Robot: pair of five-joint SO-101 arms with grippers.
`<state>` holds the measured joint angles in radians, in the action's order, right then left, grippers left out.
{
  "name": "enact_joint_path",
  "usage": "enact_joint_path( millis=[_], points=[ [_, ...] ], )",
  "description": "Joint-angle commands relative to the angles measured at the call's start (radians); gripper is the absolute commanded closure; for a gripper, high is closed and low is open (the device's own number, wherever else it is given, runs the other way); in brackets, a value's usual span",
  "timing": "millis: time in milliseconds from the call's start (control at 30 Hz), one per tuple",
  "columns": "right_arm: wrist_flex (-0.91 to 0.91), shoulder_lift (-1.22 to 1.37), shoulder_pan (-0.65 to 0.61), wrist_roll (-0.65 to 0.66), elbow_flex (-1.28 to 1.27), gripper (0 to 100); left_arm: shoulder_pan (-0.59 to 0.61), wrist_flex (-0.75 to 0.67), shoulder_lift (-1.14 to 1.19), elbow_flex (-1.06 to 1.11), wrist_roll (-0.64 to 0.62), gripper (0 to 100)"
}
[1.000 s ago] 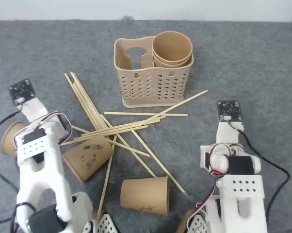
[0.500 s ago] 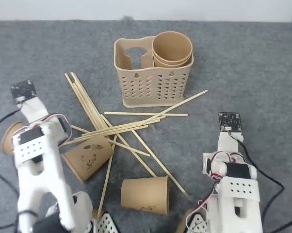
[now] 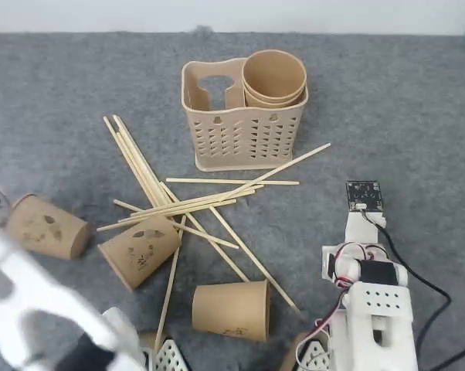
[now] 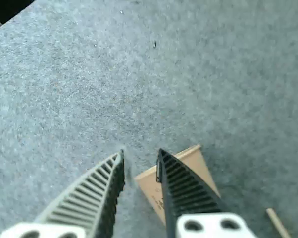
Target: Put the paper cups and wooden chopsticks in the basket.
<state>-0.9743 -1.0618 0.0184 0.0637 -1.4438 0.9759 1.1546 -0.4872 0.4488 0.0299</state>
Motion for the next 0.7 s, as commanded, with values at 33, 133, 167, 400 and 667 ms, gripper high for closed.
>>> enact_joint_path(
  millis=[33,133,167,400,667],
  points=[
    [0.015,-0.024,0.007,0.015,0.006,99.1,0.008,0.104,0.330,-0.289,0.034,89],
    [0.015,-0.024,0.007,0.015,0.006,99.1,-0.014,0.138,0.505,-0.420,0.035,89],
    [0.015,-0.024,0.007,0.015,0.006,99.1,-0.017,0.158,0.562,-0.461,0.035,89],
    [0.015,-0.024,0.007,0.015,0.006,99.1,-0.057,0.404,0.844,-0.647,0.077,92],
    [0.015,-0.024,0.007,0.015,0.006,99.1,-0.146,0.603,0.856,-0.642,0.218,98]
  ],
)
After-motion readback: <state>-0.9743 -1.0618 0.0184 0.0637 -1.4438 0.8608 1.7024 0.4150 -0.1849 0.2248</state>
